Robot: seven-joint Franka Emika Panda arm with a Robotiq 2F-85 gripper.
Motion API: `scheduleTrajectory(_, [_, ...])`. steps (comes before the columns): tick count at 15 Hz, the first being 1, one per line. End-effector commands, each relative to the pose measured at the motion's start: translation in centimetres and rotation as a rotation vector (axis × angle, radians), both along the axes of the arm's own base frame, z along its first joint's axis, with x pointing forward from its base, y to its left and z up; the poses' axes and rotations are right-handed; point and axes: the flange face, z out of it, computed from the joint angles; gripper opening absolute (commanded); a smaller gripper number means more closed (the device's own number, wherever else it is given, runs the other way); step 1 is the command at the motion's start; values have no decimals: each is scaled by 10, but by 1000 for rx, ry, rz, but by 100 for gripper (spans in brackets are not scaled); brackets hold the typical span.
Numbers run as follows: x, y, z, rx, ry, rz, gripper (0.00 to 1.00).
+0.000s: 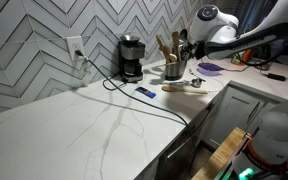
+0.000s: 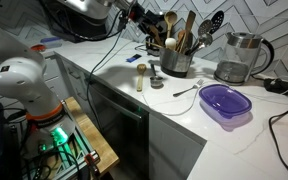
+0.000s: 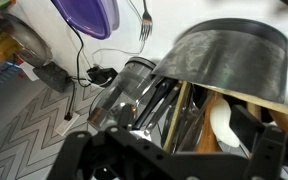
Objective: Remove the white cooking utensil from the metal utensil holding bucket and put it on the counter top
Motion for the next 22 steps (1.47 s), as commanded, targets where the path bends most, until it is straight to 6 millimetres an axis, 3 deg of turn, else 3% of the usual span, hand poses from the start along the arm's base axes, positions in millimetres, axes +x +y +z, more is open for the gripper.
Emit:
scheduleTrajectory(1, [0,0,0,0,1,0,100])
scheduleTrajectory(5, [21,11,-11,-2,21,34,100])
scheduleTrajectory(15, [72,15,-32,-74,-33,68,100])
scheduleTrajectory(18, [82,14,-39,-81,-26,62,82])
scheduleTrajectory(19, [84,13,-42,-83,-22,62,81])
scheduleTrajectory(21, [89,11,-46,-87,-17,63,64])
scheduleTrajectory(22, [91,10,-48,-89,-15,63,65])
